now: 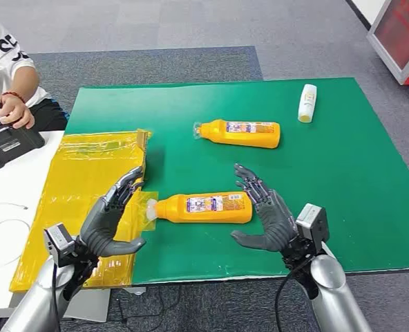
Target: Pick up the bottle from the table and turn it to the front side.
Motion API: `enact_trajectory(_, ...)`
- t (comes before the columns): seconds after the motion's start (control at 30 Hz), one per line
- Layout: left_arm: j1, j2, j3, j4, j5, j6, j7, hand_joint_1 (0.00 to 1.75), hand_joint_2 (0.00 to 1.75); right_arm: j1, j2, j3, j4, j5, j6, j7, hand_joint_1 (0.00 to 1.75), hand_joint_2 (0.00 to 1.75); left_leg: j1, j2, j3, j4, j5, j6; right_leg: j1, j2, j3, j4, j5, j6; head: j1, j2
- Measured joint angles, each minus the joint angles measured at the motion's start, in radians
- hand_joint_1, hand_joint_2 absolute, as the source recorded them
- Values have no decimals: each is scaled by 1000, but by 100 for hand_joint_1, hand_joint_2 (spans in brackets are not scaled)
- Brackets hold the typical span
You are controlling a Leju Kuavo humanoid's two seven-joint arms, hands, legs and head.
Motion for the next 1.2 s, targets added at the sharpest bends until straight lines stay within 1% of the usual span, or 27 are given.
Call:
enact_trajectory(0.1, 0, 0, 0, 0, -3, 2, 0, 0, 175, 0, 0, 0, 0, 14, -10, -1, 0, 175, 0, 0, 0, 0, 0, 0, 0, 0, 0, 0, 0, 0, 0, 0)
enact_trajectory(0.17, 0, 1, 0, 0, -16, 17, 2, 0, 175, -2, -1, 0, 0, 69, -47, -5, 0, 175, 0, 0, 0, 0, 0, 0, 0, 0, 0, 0, 0, 0, 0, 0)
enact_trajectory(0.27, 1, 5, 2, 0, -46, 51, 11, 0, 175, -8, -5, 2, 0, 213, -141, -7, 0, 175, 0, 0, 0, 0, 0, 0, 0, 0, 0, 0, 0, 0, 0, 0)
enact_trajectory(0.4, 4, 10, 8, 0, -58, 65, 15, 0, 175, -24, -20, 19, 0, 413, -243, 8, 0, 175, 0, 0, 0, 0, 0, 0, 0, 0, 0, 0, 0, 0, 0, 0)
enact_trajectory(0.5, 6, 13, 9, 0, -61, 65, 15, 0, 175, -46, -36, 49, 1, 551, -295, 26, 0, 175, 0, 0, 0, 0, 0, 0, 0, 0, 0, 0, 0, 0, 0, 0)
enact_trajectory(0.6, 7, 14, 9, 0, -63, 60, 15, 0, 175, -75, -56, 91, 7, 666, -321, 45, 0, 175, 0, 0, 0, 0, 0, 0, 0, 0, 0, 0, 0, 0, 0, 0)
enact_trajectory(0.67, 7, 14, 9, 0, -62, 50, 14, 0, 175, -97, -70, 123, 15, 714, -325, 57, 0, 175, 0, 0, 0, 0, 0, 0, 0, 0, 0, 0, 0, 0, 0, 0)
enact_trajectory(0.77, 6, 15, 10, 0, -58, 34, 11, 0, 175, -130, -88, 167, 33, 749, -311, 73, 0, 175, 0, 0, 0, 0, 0, 0, 0, 0, 0, 0, 0, 0, 0, 0)
enact_trajectory(0.9, 2, 15, 10, 0, -54, 25, 7, 0, 175, -189, -112, 234, 82, 795, -255, 116, 0, 175, 0, 0, 0, 0, 0, 0, 0, 0, 0, 0, 0, 0, 0, 0)
enact_trajectory(1.03, -15, 14, 10, 7, -54, 16, 3, 0, 175, -270, -127, 319, 172, 833, -199, 160, 0, 175, 0, 0, 0, 0, 1, 0, 0, 0, 0, 0, 1, 0, 0, 0)
enact_trajectory(1.2, -36, 11, 9, 23, -56, 10, 2, 0, 175, -366, -129, 419, 298, 843, -162, 194, 0, 175, 0, 0, 0, 0, 1, 0, 0, 0, 0, 0, 1, 1, 0, 0)
